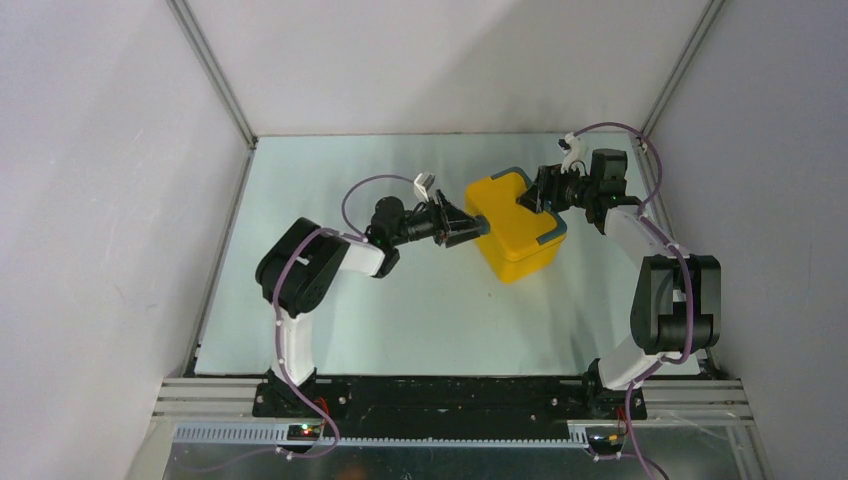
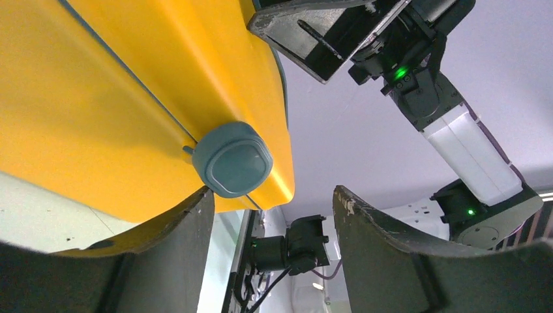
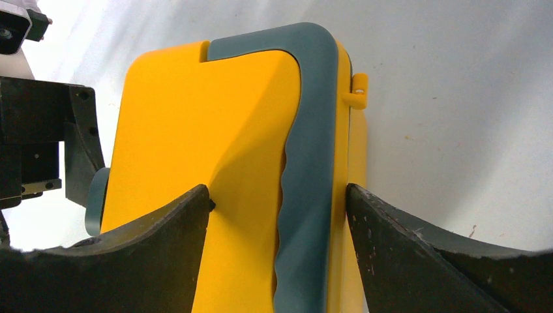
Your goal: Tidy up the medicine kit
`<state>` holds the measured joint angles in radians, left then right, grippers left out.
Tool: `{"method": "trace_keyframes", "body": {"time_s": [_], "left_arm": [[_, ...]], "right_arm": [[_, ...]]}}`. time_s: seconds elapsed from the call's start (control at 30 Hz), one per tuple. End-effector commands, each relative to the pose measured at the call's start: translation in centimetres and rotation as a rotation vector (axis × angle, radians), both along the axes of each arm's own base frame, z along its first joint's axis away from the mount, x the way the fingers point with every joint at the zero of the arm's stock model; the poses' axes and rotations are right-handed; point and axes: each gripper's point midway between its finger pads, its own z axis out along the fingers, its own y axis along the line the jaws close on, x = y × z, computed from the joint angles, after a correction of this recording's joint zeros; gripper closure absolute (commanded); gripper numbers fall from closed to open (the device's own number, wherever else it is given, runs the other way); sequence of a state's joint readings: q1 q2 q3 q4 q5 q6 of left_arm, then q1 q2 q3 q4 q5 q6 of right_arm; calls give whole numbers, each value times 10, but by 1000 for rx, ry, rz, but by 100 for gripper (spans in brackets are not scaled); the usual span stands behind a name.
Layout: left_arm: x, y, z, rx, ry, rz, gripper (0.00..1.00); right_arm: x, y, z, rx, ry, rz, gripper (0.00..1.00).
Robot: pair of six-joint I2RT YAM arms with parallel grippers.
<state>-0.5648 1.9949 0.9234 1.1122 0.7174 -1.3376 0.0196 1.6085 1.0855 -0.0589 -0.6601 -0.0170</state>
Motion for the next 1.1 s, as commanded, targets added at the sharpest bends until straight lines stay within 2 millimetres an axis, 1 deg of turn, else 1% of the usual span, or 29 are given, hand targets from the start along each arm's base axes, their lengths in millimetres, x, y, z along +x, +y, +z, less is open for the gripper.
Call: {"method": "trace_keyframes", "body": {"time_s": [0.0, 0.17, 0.3, 0.43, 0.47, 0.53, 0.7, 0.8, 0.93, 1.0, 1.03, 1.07], "left_arm": [[-5, -3, 43, -71, -126, -13, 32], [9, -10, 14, -38, -29, 7, 32], [14, -13, -7, -3, 25, 13, 38], [16, -12, -17, 18, 43, 28, 42], [16, -12, -18, 20, 45, 29, 45], [16, -13, -21, 21, 51, 25, 48], [19, -13, -23, 14, 73, 31, 48], [19, -13, -15, -15, 63, 22, 45], [17, -14, 1, -69, 41, 0, 45], [17, -14, 3, -94, 52, -3, 46], [18, -14, -1, -100, 75, -2, 47], [19, -14, 1, -111, 69, -2, 48]], "right_arm": [[-26, -3, -59, -65, 204, -8, 22], [-27, -3, -57, -67, 202, -10, 22], [-27, -4, -57, -70, 202, -10, 22], [-27, -5, -58, -70, 205, -13, 22], [-27, -5, -58, -70, 205, -12, 22], [-27, -4, -59, -67, 209, -11, 22], [-27, -4, -61, -67, 213, -10, 22], [-27, -4, -62, -65, 214, -9, 22], [-27, -4, -63, -64, 218, -9, 22], [-27, -4, -64, -63, 219, -9, 22], [-27, -4, -64, -61, 221, -9, 22], [-27, -4, -64, -61, 221, -9, 22]]}}
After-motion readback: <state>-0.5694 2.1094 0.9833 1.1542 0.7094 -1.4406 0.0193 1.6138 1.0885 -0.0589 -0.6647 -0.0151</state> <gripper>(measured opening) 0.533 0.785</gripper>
